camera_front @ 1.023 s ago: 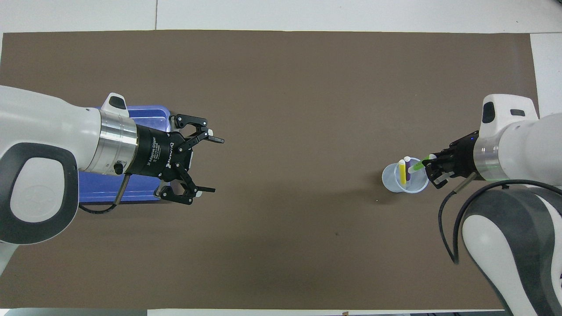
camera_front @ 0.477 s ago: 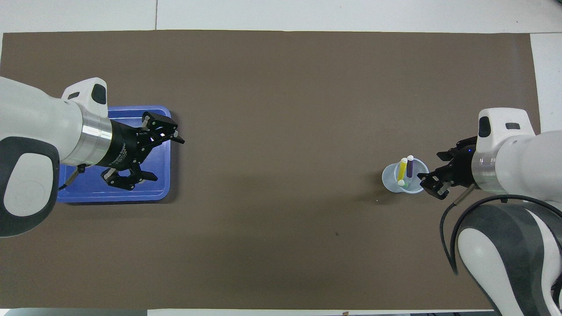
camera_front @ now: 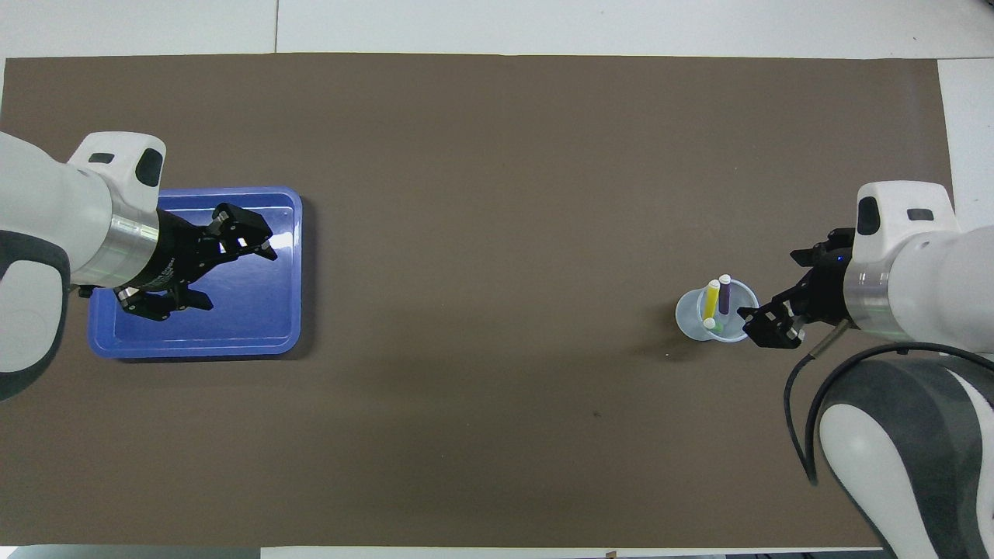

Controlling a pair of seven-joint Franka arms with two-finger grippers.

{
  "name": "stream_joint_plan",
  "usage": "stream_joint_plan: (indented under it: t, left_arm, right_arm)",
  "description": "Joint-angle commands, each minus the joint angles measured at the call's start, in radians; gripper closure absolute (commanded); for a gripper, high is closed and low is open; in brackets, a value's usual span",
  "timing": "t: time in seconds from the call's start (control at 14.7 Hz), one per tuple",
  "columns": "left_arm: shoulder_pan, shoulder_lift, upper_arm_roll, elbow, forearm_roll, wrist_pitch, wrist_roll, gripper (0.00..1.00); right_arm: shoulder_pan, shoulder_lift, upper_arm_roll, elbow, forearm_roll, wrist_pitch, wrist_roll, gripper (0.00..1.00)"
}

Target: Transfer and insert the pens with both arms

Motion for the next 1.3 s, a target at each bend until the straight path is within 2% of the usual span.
stream_joint_plan:
  t: [0.0, 0.2, 0.27, 0.48, 0.68, 0.82, 0.95, 1.09, 1.23]
  left_arm:
    - [-0.002, 0.009, 0.009, 0.105, 0.085, -0.139, 0.261, 0.0]
    - [-0.004, -0.029, 0.009, 0.101, 0.107, -0.193, 0.444, 0.0]
    - [-0.004, -0.035, 0.009, 0.088, 0.107, -0.19, 0.451, 0.0]
    - [0.014, -0.032, 0.007, 0.079, 0.107, -0.135, 0.445, 0.0]
    - [0.01, -0.014, 0.004, 0.102, 0.101, -0.124, 0.39, 0.0]
    - [0.005, -0.012, 0.003, 0.107, 0.093, -0.132, 0.368, 0.0]
    - [0.002, -0.006, 0.006, 0.131, 0.081, -0.153, 0.366, 0.0]
    - [0.01, 0.024, 0.006, 0.194, 0.055, -0.196, 0.365, 0.0]
    - [0.011, 0.021, 0.006, 0.188, 0.038, -0.184, 0.32, 0.0]
  right_arm:
    - [-0.068, 0.044, 0.006, 0.106, -0.017, -0.107, 0.1, 0.0]
    - [-0.096, 0.044, 0.006, 0.126, -0.024, -0.159, 0.374, 0.0]
    - [-0.098, 0.045, 0.006, 0.126, -0.04, -0.16, 0.413, 0.0]
    - [-0.098, 0.065, 0.007, 0.178, -0.078, -0.193, 0.424, 0.0]
    - [-0.063, 0.154, -0.003, 0.295, -0.161, -0.284, 0.548, 0.0]
    - [-0.006, 0.183, -0.057, 0.323, -0.175, -0.294, 0.611, 0.0]
    - [0.005, 0.225, -0.084, 0.393, -0.176, -0.345, 0.613, 0.0]
    - [0.011, 0.225, -0.115, 0.401, -0.163, -0.357, 0.616, 0.0]
    - [0.054, 0.226, -0.129, 0.403, -0.161, -0.364, 0.618, 0.0]
